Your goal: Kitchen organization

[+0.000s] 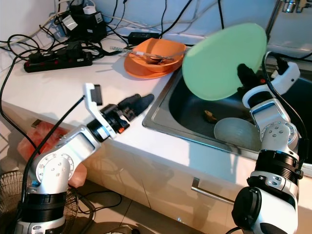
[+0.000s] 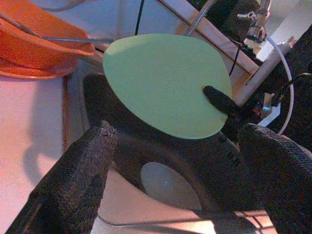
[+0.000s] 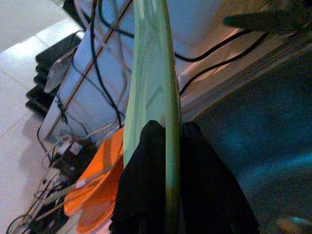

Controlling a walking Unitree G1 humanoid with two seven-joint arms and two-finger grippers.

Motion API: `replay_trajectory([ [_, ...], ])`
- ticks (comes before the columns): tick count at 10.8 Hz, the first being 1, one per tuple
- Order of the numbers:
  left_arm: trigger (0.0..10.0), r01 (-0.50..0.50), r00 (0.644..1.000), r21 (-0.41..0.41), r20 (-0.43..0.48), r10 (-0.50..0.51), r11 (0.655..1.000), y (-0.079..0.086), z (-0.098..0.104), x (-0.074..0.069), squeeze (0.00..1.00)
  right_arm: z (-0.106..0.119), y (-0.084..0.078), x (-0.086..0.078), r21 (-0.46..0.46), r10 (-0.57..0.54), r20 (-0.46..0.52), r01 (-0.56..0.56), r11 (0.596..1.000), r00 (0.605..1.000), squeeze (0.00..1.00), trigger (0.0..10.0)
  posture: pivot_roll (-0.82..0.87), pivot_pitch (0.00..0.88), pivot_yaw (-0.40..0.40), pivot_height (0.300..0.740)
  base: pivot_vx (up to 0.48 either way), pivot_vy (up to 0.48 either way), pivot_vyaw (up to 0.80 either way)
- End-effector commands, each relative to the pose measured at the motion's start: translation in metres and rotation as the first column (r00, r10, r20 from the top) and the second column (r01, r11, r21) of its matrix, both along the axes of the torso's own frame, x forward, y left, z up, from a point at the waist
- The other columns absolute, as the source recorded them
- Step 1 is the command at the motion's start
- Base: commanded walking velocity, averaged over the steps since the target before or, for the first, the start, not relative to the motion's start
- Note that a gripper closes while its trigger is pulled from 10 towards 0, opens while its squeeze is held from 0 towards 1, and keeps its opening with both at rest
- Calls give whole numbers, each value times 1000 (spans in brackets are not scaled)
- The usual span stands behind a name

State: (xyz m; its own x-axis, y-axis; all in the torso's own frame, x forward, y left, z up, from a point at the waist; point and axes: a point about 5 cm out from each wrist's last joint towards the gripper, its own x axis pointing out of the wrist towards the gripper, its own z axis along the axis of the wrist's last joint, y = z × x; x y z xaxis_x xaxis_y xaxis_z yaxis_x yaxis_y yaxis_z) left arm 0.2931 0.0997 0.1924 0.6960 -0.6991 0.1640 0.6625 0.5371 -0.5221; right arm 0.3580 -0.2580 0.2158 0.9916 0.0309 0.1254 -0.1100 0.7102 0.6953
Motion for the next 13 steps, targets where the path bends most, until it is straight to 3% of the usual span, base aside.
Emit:
replay_trajectory([
  [1, 10000, -1, 1000, 34, 30, 0, 999, 1, 1, -2, 1000, 11, -4, 1, 2, -37, 46, 37, 999, 998, 0, 0, 115, 56, 100, 740, 0, 0, 0],
  [3, 10000, -23, 998, 100, 58, 17, 995, 0, -1, -1, 1000, -2, -16, 1, -55, -128, -25, 127, 990, 991, 0, 0, 112, 57, 99, 740, 0, 0, 0],
  [5, 10000, -40, 995, 198, 93, 22, 979, -1, -8, -1, 1000, -25, -23, 1, -174, -222, -162, 194, 966, 961, 0, 0, 110, 62, 96, 740, 0, 0, 0],
  [8, 10000, -34, 993, 358, 115, -8, 933, -2, -22, -2, 1000, -49, -22, 2, -291, -291, -316, 200, 936, 903, 0, 0, 114, 65, 96, 740, 0, 0, 0],
  [11, 10000, -53, 992, 414, 128, 0, 909, -1, -27, 0, 1000, -62, -23, 1, -362, -331, -391, 187, 913, 859, 0, 0, 114, 65, 93, 740, 0, 0, 0],
  [12, 10000, -57, 991, 436, 132, -1, 898, -1, -30, 0, 1000, -66, -19, 2, -395, -326, -403, 159, 905, 855, 0, 6275, 113, 66, 93, 740, 0, 0, 0],
  [13, 10000, -57, 991, 440, 133, -2, 896, -1, -31, 0, 1000, -66, -18, 2, -409, -322, -407, 144, 901, 855, 8, 10000, 112, 65, 92, 740, 0, 0, 0],
])
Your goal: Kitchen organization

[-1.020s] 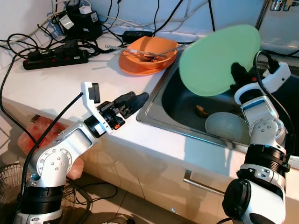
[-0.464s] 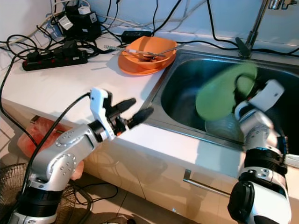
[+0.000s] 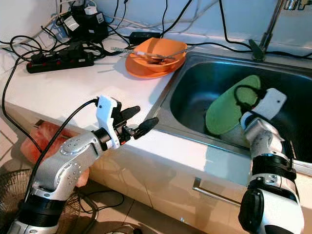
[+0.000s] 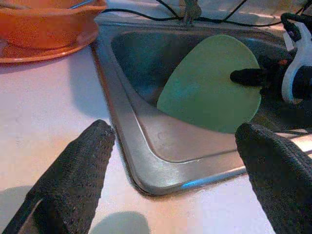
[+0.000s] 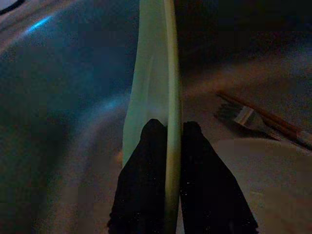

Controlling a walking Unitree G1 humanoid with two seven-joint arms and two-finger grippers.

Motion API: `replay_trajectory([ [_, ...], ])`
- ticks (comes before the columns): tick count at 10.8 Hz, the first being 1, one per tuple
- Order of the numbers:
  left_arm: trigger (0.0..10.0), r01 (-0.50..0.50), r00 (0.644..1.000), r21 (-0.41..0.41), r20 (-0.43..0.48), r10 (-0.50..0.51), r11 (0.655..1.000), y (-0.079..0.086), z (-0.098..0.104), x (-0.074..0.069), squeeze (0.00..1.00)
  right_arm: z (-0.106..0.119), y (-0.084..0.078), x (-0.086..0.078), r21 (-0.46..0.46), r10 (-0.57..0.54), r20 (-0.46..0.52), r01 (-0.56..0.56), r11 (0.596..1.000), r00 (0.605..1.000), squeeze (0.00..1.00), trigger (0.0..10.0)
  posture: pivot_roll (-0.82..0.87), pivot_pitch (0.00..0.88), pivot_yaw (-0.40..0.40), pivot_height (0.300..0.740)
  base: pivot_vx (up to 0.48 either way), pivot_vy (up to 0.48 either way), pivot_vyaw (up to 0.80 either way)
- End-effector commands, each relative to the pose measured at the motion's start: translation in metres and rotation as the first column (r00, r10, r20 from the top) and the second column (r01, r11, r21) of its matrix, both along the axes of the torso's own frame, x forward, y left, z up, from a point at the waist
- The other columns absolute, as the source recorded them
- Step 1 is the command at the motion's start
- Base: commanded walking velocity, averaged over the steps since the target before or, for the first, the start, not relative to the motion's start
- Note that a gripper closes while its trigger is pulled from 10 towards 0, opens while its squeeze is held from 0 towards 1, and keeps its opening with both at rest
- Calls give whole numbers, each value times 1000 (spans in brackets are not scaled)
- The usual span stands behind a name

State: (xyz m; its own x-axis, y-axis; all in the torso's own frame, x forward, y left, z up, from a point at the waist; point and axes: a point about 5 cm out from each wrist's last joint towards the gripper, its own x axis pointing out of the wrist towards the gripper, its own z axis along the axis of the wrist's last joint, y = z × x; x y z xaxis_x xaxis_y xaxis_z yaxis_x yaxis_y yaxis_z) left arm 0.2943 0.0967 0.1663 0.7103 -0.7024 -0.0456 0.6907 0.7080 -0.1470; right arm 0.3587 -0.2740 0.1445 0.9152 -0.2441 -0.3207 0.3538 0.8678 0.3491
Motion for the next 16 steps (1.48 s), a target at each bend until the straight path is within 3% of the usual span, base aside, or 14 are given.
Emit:
replay_trajectory([
  [1, 10000, -2, 1000, 21, -12, 2, 1000, 1, -5, -1, 1000, 4, -2, 1, -32, -6, -11, 6, 999, 1000, 1000, 10000, 112, 65, 91, 740, 0, 0, 0],
  [5, 10000, 19, 1000, 33, -23, -19, 999, 0, -9, -2, 1000, 1, -5, 1, -54, -17, -41, 15, 998, 999, 1000, 10000, 112, 59, 86, 740, 0, 0, 0],
  [12, 10000, 36, 999, 78, 33, -39, 996, -3, -2, 2, 1000, 2, -4, 0, -220, 38, -78, -54, 974, 996, 1000, 10000, 102, 42, 80, 740, 0, 0, 0],
  [14, 10000, 14, 997, 87, 75, -20, 996, -4, 3, 5, 1000, 10, -1, 1, -292, 42, -42, -53, 955, 998, 1000, 10000, 92, 36, 71, 740, 0, 0, 0],
  [16, 10000, -51, 988, 65, 146, 41, 997, -4, 15, 11, 1000, 30, 14, 3, -393, 104, 79, -65, 917, 991, 1000, 10000, 87, 30, 51, 740, 0, 0, 0],
])
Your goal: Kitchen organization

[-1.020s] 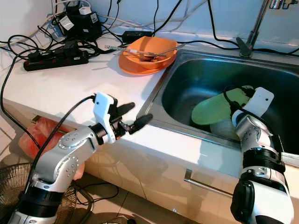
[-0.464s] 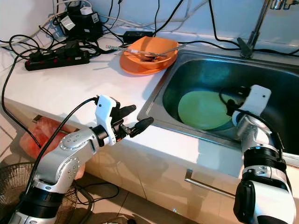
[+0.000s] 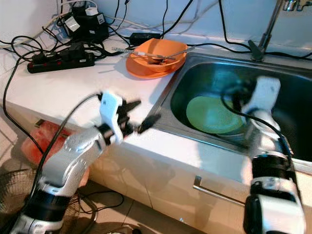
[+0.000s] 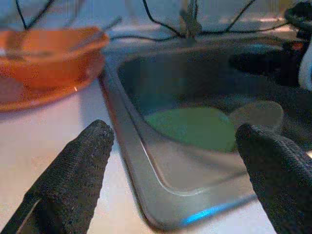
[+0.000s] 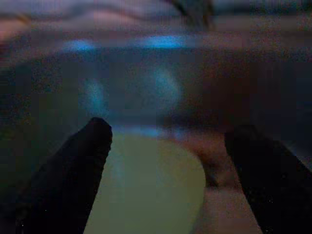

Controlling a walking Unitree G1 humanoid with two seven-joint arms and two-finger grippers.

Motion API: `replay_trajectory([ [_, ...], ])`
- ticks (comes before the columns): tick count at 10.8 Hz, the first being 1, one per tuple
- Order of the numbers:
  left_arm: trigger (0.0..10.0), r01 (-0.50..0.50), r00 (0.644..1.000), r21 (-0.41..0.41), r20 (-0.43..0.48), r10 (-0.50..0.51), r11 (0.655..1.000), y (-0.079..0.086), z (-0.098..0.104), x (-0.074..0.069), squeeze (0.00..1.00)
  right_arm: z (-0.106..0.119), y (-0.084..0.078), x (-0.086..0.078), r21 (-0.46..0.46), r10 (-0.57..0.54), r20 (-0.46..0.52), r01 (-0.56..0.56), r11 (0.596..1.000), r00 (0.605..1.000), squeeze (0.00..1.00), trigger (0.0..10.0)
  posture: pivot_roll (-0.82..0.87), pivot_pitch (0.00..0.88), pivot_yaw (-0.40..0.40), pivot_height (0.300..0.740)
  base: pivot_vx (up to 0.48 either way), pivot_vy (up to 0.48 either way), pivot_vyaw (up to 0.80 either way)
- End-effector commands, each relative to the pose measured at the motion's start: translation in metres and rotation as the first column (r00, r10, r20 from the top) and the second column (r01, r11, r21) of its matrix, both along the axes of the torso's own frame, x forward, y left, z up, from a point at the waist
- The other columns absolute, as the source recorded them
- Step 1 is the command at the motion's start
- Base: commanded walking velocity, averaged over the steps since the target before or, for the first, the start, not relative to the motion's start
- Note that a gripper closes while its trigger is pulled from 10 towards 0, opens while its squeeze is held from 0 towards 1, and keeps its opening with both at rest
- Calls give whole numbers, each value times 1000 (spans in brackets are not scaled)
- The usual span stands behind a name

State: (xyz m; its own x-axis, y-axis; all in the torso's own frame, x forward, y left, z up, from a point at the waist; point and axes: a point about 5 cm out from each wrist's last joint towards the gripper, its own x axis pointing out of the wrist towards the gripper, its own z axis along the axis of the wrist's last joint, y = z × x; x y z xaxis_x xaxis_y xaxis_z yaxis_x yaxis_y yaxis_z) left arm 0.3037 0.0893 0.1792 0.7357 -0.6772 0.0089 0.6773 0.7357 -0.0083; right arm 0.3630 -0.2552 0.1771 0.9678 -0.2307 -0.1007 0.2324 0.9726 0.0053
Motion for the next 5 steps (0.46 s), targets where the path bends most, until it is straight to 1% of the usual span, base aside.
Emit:
replay_trajectory([
  [1, 10000, -23, 999, 8, 33, 23, 1000, 3, 5, 1, 988, 5, 9, -1, -41, 36, 39, -34, 999, 999, 1000, 10000, 86, 30, 48, 740, 0, 0, 0],
  [2, 10000, -58, 997, -16, 51, 59, 998, 2, 7, 1, 604, 9, 20, -4, -71, 83, 84, -77, 994, 993, 1000, 10000, 82, 19, 38, 740, 0, 0, 0],
  [3, 10000, -110, 989, -57, 90, 115, 992, 3, 13, 2, 0, 9, 33, -12, -92, 130, 129, -119, 989, 983, 1000, 10000, 74, 10, 39, 740, 0, 0, 0],
  [4, 10000, -125, 987, -72, 93, 131, 990, 4, 13, 2, 0, 8, 35, -15, -88, 137, 138, -126, 988, 981, 925, 10000, 69, 2, 40, 740, 0, 0, 0],
  [5, 10000, -202, 970, -119, 110, 215, 972, 11, 21, 12, 0, 11, 42, -23, -83, 145, 187, -131, 988, 972, 0, 10000, 62, 14, 56, 740, 0, 0, 0],
])
